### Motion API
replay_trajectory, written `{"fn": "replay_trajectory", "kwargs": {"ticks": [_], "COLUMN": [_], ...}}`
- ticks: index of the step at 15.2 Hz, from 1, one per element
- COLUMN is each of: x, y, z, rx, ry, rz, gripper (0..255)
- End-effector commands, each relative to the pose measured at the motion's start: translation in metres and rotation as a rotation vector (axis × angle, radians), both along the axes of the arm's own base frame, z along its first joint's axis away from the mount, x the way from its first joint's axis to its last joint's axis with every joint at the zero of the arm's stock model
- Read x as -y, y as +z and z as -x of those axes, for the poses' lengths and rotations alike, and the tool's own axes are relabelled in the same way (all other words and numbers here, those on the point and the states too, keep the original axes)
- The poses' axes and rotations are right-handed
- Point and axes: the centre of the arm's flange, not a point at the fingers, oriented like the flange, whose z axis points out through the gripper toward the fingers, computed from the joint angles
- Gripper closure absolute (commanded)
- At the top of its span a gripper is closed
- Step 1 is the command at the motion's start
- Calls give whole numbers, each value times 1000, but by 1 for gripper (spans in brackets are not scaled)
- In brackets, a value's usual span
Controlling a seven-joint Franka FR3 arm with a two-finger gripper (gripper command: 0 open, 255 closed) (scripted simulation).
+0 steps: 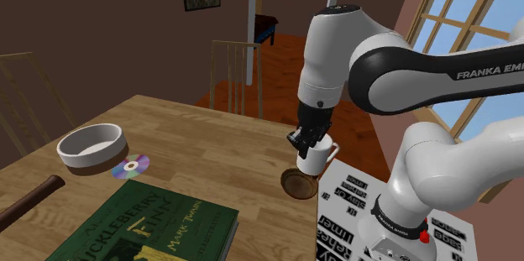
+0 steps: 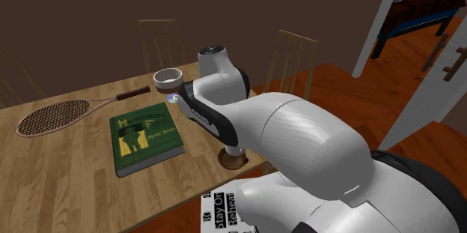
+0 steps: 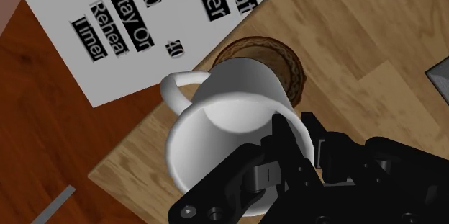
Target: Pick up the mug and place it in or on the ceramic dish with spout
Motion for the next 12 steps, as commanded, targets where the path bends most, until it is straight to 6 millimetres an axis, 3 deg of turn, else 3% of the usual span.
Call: {"fn": "replay_trajectory", "kwargs": {"ticks": [1, 8, 12], "x": [-2, -2, -2], "y": [-11, -48, -48], "z": [0, 0, 0], "rx": [1, 1, 1], "ry": [0, 0, 0], "rz": [0, 0, 0], "gripper": [255, 255, 255]}}
